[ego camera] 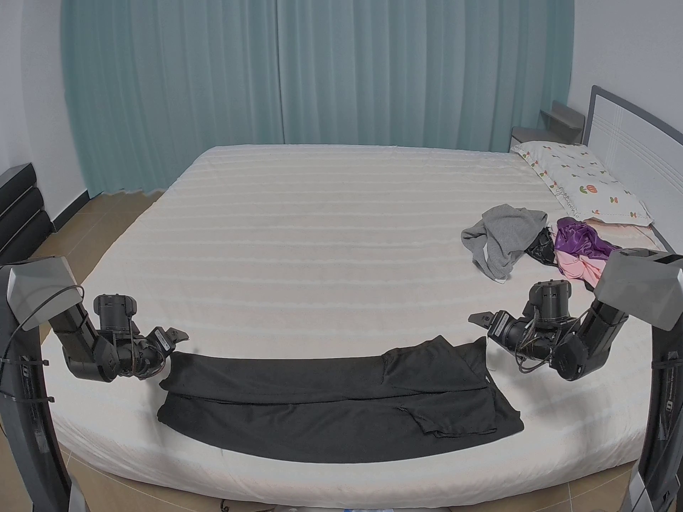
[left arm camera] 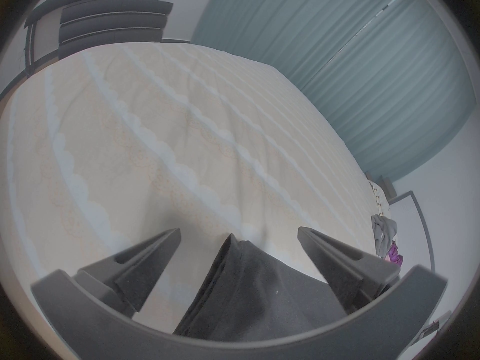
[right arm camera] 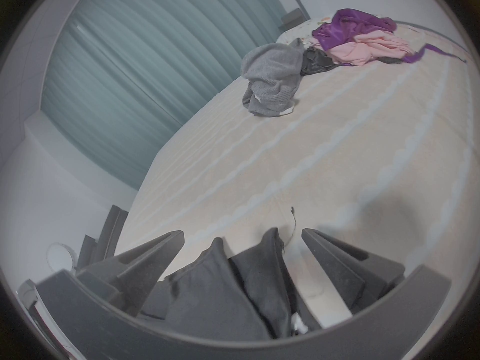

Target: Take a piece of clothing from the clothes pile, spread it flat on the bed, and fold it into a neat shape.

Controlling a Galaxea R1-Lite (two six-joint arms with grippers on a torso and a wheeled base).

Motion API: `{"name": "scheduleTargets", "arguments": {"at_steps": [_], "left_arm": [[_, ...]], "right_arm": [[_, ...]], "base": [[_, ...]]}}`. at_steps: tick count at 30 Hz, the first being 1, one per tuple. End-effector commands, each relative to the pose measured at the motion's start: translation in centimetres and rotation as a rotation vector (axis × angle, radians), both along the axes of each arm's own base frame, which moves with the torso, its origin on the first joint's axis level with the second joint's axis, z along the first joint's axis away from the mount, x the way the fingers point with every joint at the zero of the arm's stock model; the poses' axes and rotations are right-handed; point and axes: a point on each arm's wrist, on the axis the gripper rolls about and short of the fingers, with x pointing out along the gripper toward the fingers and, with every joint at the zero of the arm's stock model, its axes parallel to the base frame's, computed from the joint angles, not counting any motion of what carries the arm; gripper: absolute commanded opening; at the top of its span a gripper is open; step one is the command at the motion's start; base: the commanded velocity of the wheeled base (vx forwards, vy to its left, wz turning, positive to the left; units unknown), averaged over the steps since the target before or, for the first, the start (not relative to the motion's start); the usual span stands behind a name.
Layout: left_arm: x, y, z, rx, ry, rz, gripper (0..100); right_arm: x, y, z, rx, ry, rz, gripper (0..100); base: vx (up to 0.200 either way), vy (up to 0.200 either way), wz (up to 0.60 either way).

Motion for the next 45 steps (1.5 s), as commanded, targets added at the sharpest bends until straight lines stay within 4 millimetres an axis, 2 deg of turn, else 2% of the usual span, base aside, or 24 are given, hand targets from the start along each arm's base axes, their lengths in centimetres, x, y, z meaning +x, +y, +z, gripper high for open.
{"name": "scheduleTargets", "arguments": {"at_steps": [1,5,6,7,8,13,20,28,35,38,45], "left_arm": [[-1.3,1.3,2.2,-0.025,-0.034,0.044,100],[-3.0,1.2,3.0,-0.046,-0.023,0.047,100],[-3.0,1.2,3.0,-0.046,-0.023,0.047,100],[-3.9,1.0,3.2,-0.064,-0.007,0.061,100],[-4.3,0.9,3.3,-0.075,-0.002,0.069,100],[-6.3,0.4,3.5,-0.107,0.033,0.092,100],[-7.1,0.2,3.3,-0.112,0.058,0.093,100],[-7.4,0.0,3.3,-0.114,0.067,0.092,100],[-8.2,-0.1,2.6,-0.119,0.105,0.08,100],[-8.3,-0.2,2.5,-0.124,0.109,0.074,100],[-9.2,-0.8,1.8,-0.09,0.152,0.018,100]], "right_arm": [[-3.6,-0.9,4.1,0.051,-0.016,-0.048,100],[-8.0,-1.5,5.6,0.051,-0.003,-0.053,100],[-8.0,-1.5,5.6,0.051,-0.003,-0.053,100],[-9.6,-1.8,6.2,0.048,-0.005,-0.054,100],[-10.1,-1.8,6.5,0.045,-0.011,-0.052,100],[-11.5,-2.7,8.4,0.033,-0.06,-0.069,100],[-12.8,-2.8,8.9,0.001,-0.022,-0.05,100],[-12.9,-0.8,8.3,0.043,0.006,0.002,100],[-12.0,0.6,4.9,0.091,0.128,-0.01,100],[-11.3,1.1,3.9,0.102,0.095,0.0,100],[-10.2,1.3,2.2,0.108,0.079,-0.003,100]], "base": [[0.0,0.0,0.0],[0.0,0.0,0.0],[0.0,0.0,0.0],[0.0,0.0,0.0],[0.0,0.0,0.0],[0.0,0.0,0.0],[0.0,0.0,0.0],[0.0,0.0,0.0],[-0.086,0.0,0.0],[-0.2,0.0,0.0],[0.0,0.0,0.0]]}}
